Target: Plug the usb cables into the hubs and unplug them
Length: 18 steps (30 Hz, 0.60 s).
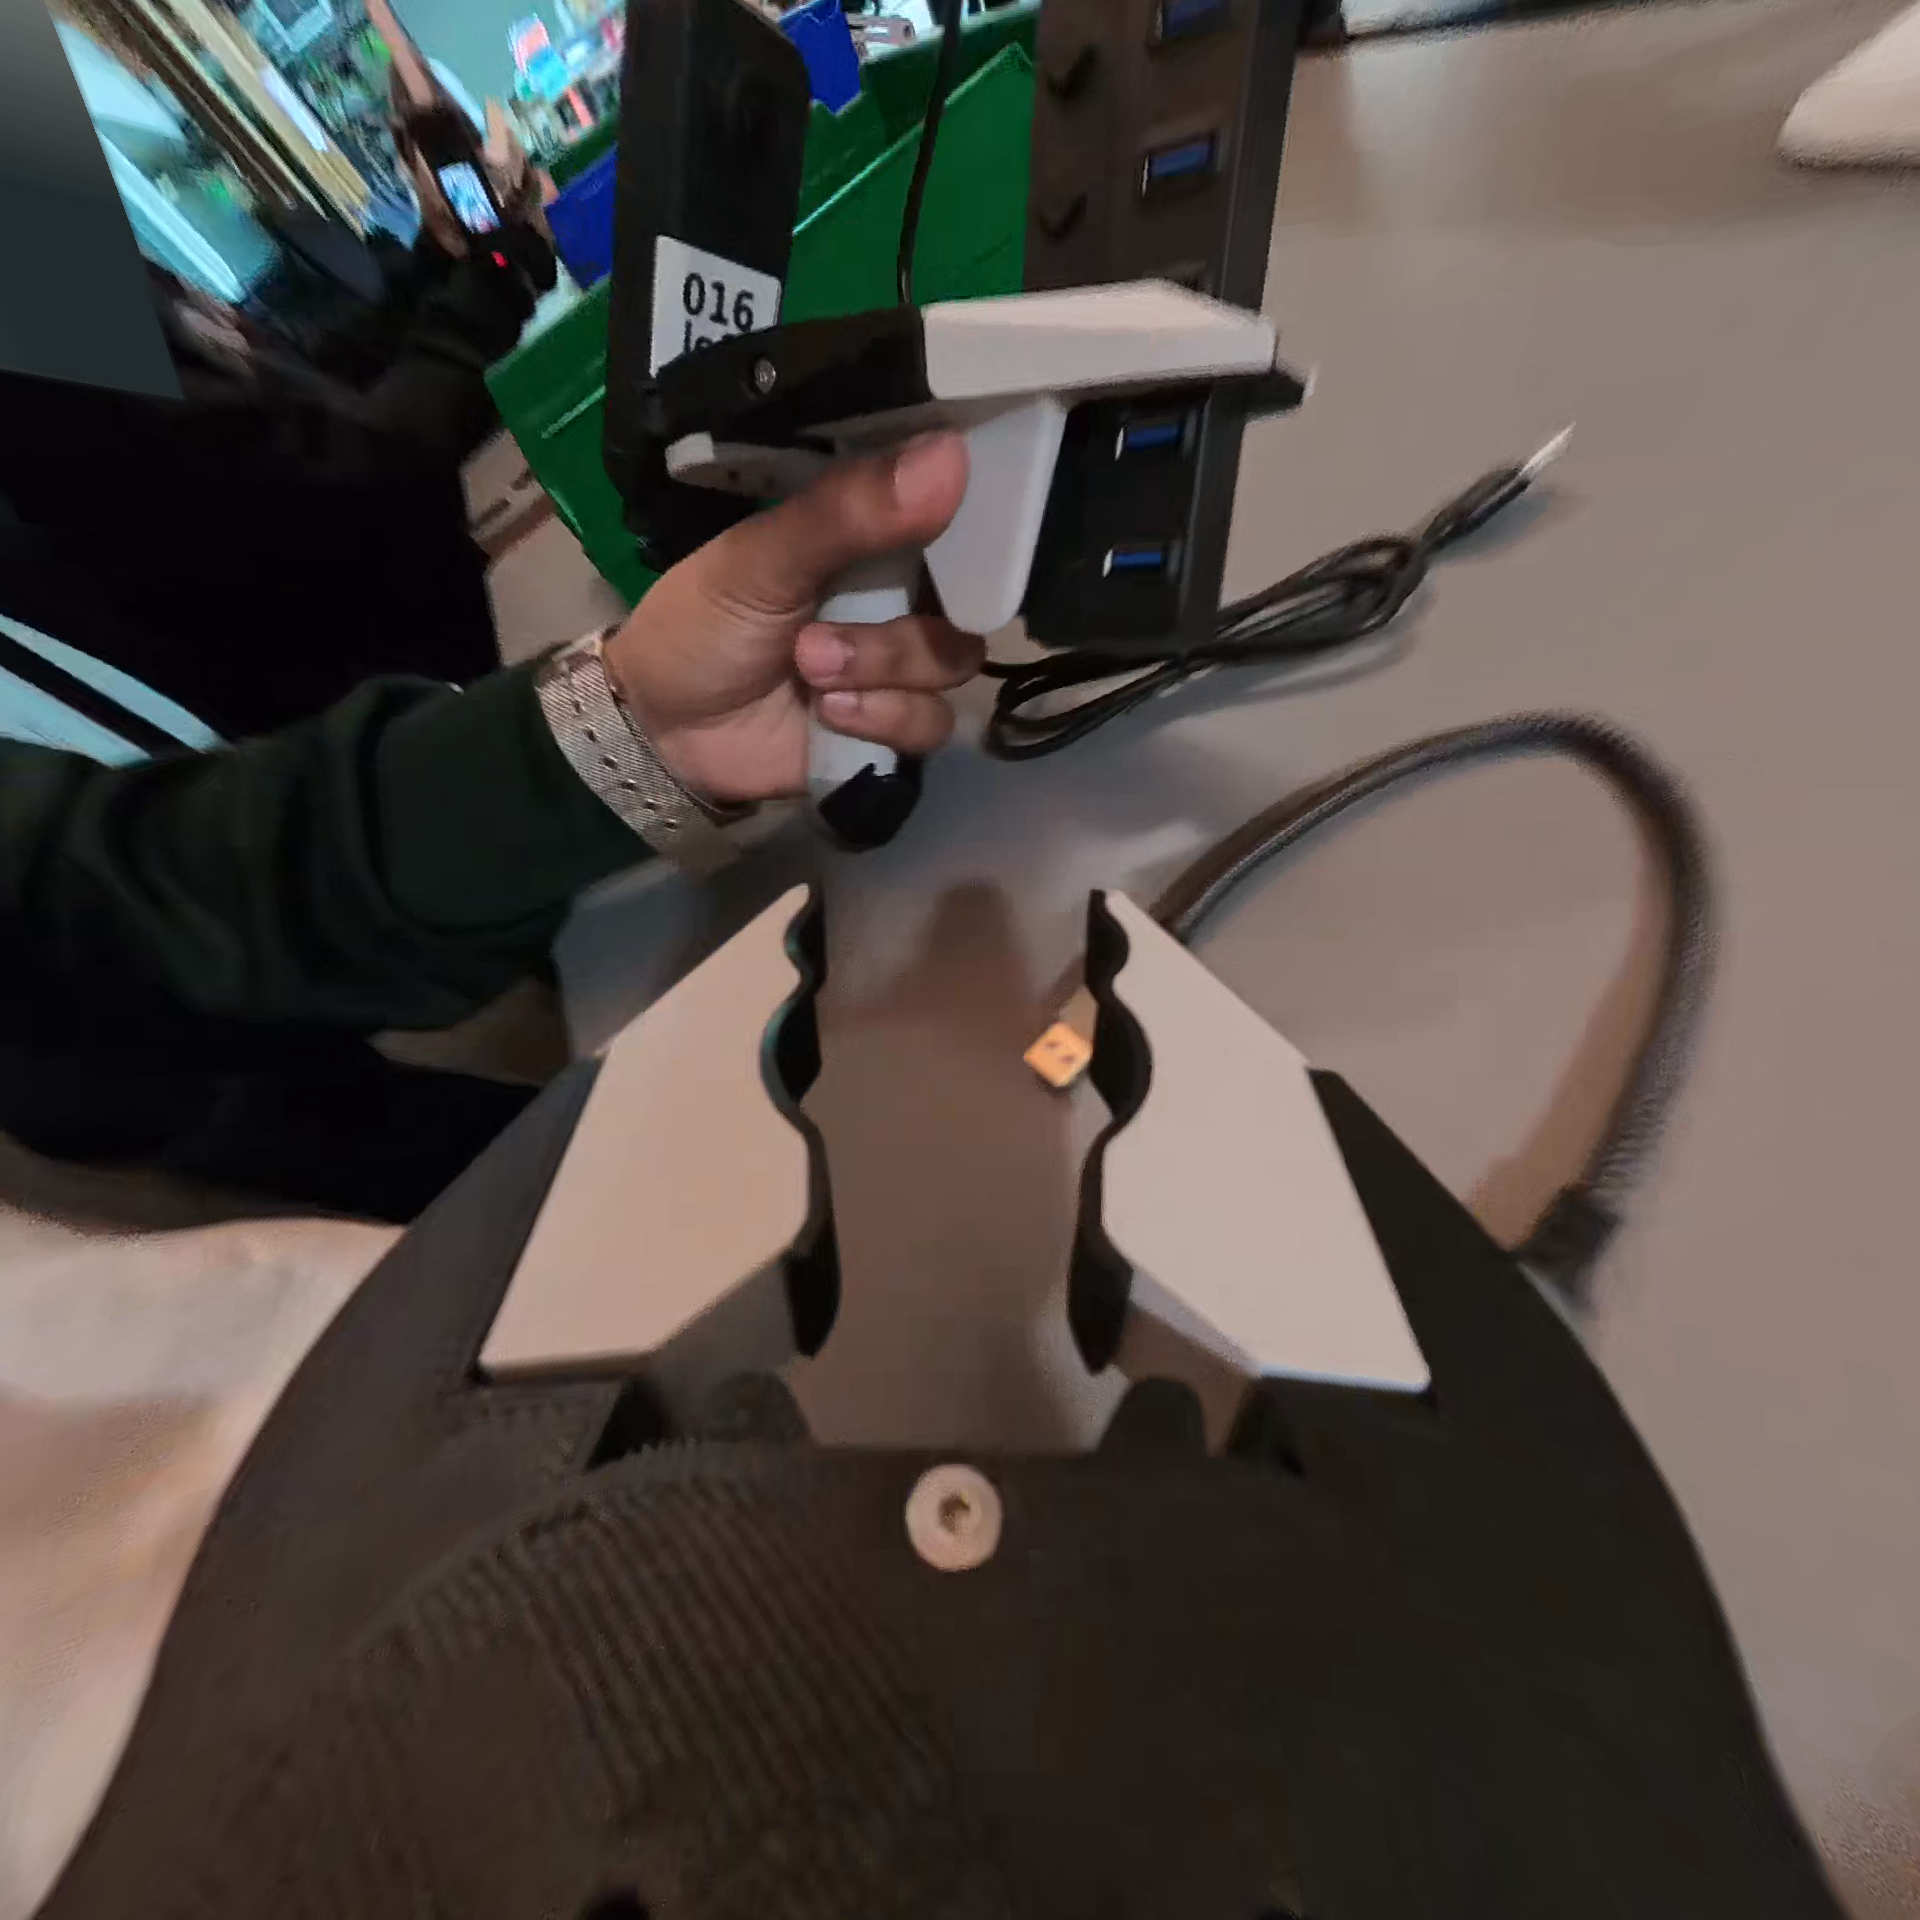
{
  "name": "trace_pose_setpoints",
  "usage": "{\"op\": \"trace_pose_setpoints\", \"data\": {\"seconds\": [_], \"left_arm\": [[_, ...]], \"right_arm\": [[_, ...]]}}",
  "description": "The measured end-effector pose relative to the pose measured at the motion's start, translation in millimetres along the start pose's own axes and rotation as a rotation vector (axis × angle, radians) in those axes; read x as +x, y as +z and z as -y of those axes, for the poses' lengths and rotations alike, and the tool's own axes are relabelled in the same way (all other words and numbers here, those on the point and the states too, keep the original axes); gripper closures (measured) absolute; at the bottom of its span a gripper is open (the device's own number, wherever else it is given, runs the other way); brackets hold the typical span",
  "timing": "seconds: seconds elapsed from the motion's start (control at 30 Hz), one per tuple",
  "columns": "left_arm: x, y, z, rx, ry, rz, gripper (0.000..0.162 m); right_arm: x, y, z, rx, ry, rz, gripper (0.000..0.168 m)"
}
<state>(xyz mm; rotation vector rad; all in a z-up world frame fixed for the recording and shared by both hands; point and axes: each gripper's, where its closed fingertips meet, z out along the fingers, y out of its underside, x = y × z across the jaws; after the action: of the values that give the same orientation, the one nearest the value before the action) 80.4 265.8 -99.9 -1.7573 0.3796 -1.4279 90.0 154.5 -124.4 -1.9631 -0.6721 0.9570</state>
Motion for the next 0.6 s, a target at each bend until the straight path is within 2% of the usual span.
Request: {"op": "trace_pose_setpoints", "data": {"seconds": [0.07, 0.17, 0.23, 0.33, 0.5, 0.6], "left_arm": [[-2, 0, -1, -0.007, 0.0, 0.002, 0.141], [-2, 0, -2, -0.007, -0.007, 0.0, 0.141], [-3, -1, -2, -0.007, -0.002, 0.003, 0.141], [-4, -1, -3, -0.011, 0.002, 0.008, 0.141], [-4, -1, -4, -0.013, -0.002, 0.004, 0.141], [-4, 0, -5, -0.016, -0.002, 0.002, 0.14]], "right_arm": [[14, -6, 5, -0.059, -0.16, -0.026, 0.123], [62, -16, -9, -0.3, -0.392, -0.175, 0.135], [83, -19, -12, -0.373, -0.463, -0.223, 0.138], [79, -8, -13, -0.369, -0.446, -0.181, 0.138], [84, -9, -21, -0.391, -0.538, -0.268, 0.138], [79, -7, -24, -0.362, -0.537, -0.239, 0.138]]}}
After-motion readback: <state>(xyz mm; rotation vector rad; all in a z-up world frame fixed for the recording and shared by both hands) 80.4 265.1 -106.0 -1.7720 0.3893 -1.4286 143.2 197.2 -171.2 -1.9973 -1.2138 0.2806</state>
